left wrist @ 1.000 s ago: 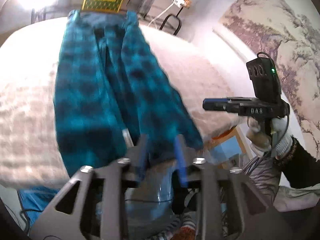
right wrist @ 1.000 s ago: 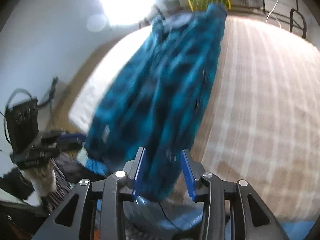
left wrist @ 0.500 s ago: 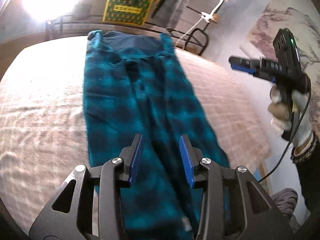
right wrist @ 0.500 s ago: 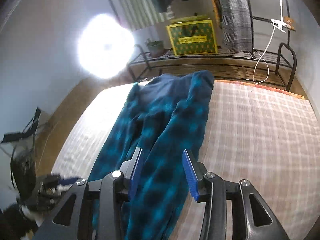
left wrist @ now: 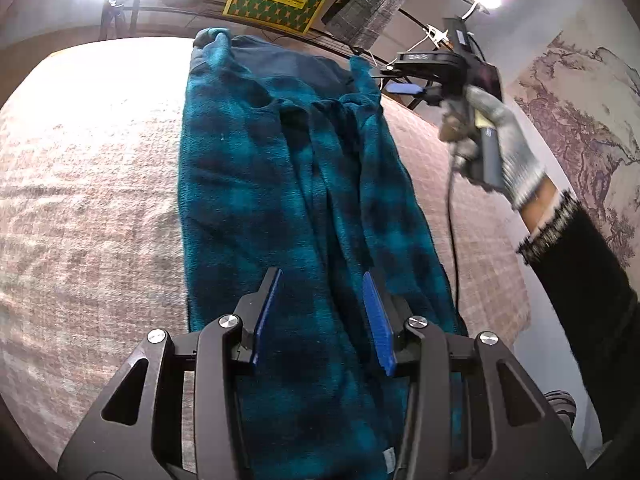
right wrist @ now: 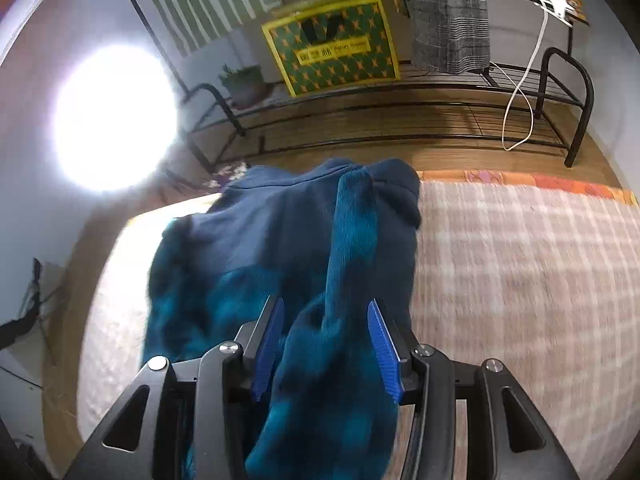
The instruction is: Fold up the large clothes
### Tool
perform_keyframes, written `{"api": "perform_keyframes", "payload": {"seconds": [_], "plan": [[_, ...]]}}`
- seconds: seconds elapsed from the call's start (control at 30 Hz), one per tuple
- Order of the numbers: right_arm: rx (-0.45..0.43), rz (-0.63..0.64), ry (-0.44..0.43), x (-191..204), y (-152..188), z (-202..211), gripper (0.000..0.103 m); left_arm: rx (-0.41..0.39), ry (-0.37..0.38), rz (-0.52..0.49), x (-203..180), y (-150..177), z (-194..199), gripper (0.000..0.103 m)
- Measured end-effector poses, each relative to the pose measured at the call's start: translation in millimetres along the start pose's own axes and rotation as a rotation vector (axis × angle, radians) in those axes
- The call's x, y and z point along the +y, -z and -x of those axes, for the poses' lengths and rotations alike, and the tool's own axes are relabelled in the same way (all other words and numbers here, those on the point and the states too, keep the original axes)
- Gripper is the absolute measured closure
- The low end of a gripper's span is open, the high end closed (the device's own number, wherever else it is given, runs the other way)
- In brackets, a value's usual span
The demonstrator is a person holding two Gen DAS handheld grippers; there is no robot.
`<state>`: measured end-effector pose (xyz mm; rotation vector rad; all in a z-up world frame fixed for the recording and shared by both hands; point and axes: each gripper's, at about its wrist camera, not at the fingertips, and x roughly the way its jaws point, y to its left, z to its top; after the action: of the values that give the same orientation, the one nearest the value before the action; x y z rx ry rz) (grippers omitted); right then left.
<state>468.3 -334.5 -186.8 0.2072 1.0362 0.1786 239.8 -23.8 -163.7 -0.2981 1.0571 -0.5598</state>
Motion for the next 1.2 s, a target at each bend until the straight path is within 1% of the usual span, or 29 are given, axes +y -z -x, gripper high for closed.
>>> {"api": "perform_keyframes", "payload": {"seconds": [0.07, 0.1, 0.13, 0.17, 0.2, 0.23, 0.3, 0.4, 0.43, 0.5, 0.6, 0.63, 0.67, 0.7, 0.73, 0.77, 0.83, 0.87, 0.9, 0.93, 0.97, 1.0, 1.03, 1.07, 1.1, 1.13, 1.2], "plan": [[0.018, 0.031, 0.043, 7, -6, -16, 0.058, 0.006, 0.002, 0.015, 5, -1, 0, 0.061], [0.033, 0.052, 0.081, 10, -9, -25, 0.062, 0.010, 0.007, 0.027, 8, -1, 0, 0.061], [0.051, 0.078, 0.131, 14, -11, -35, 0.079, 0.014, 0.013, 0.036, 10, -1, 0, 0.061], [0.066, 0.092, 0.159, 15, -11, -41, 0.091, 0.015, 0.015, 0.038, 11, -1, 1, 0.061], [0.082, 0.098, 0.172, 14, -11, -47, 0.093, 0.014, 0.016, 0.038, 12, -1, 2, 0.061], [0.084, 0.090, 0.165, 13, -11, -49, 0.095, 0.013, 0.019, 0.040, 12, -1, 4, 0.061], [0.057, 0.063, 0.123, 11, -14, -40, 0.096, 0.008, 0.037, 0.048, 12, -2, 8, 0.061], [-0.034, 0.039, 0.045, 16, -22, -17, 0.096, -0.010, 0.054, 0.053, 9, -2, 14, 0.061], [-0.054, 0.046, 0.035, 20, -24, -15, 0.096, -0.013, 0.055, 0.051, 9, -2, 15, 0.061], [-0.047, 0.056, 0.019, 25, -25, -26, 0.096, -0.013, 0.048, 0.048, 9, -2, 14, 0.061], [0.014, 0.086, 0.009, 34, -16, -66, 0.096, -0.002, 0.041, 0.057, 10, -2, 10, 0.061], [0.057, 0.133, 0.024, 42, -6, -90, 0.094, 0.001, 0.039, 0.059, 10, -2, 9, 0.061], [0.057, 0.133, 0.024, 42, -6, -90, 0.087, 0.002, 0.037, 0.059, 11, -2, 8, 0.061], [0.069, 0.151, 0.034, 44, -2, -98, 0.087, 0.003, 0.032, 0.058, 11, -2, 7, 0.061], [0.060, 0.176, 0.049, 47, 3, -101, 0.081, 0.005, 0.028, 0.057, 11, -2, 7, 0.061], [0.059, 0.199, 0.054, 50, 3, -100, 0.074, 0.006, 0.025, 0.063, 11, -2, 6, 0.061], [0.076, 0.203, 0.052, 55, -2, -91, 0.069, 0.006, 0.026, 0.076, 14, -1, 6, 0.061], [0.062, 0.191, 0.051, 57, -5, -82, 0.066, 0.006, 0.022, 0.078, 14, -1, 6, 0.061], [0.034, 0.177, 0.025, 60, -8, -69, 0.062, 0.007, 0.016, 0.076, 15, 0, 5, 0.061], [0.016, 0.172, -0.009, 63, -10, -61, 0.055, 0.009, 0.007, 0.073, 16, 1, 4, 0.061], [-0.002, 0.165, -0.142, 74, -12, -48, 0.048, 0.013, 0.001, 0.073, 16, 2, 2, 0.061], [-0.002, 0.165, -0.142, 74, -12, -48, 0.044, 0.023, -0.001, 0.076, 17, 4, 0, 0.061], [0.006, 0.166, -0.197, 82, -12, -48, 0.038, 0.034, -0.003, 0.079, 18, 7, -3, 0.061], [0.022, 0.168, -0.264, 91, -10, -50, 0.036, 0.053, -0.009, 0.082, 19, 10, -9, 0.061], [0.040, 0.167, -0.323, 100, -9, -54, 0.036, 0.066, -0.013, 0.080, 18, 13, -13, 0.061], [0.054, 0.169, -0.357, 110, -7, -58, 0.036, 0.082, -0.016, 0.077, 18, 17, -17, 0.061], [0.065, 0.184, -0.373, 128, -9, -69, 0.036, 0.124, -0.016, 0.067, 17, 25, -29, 0.061]]}}
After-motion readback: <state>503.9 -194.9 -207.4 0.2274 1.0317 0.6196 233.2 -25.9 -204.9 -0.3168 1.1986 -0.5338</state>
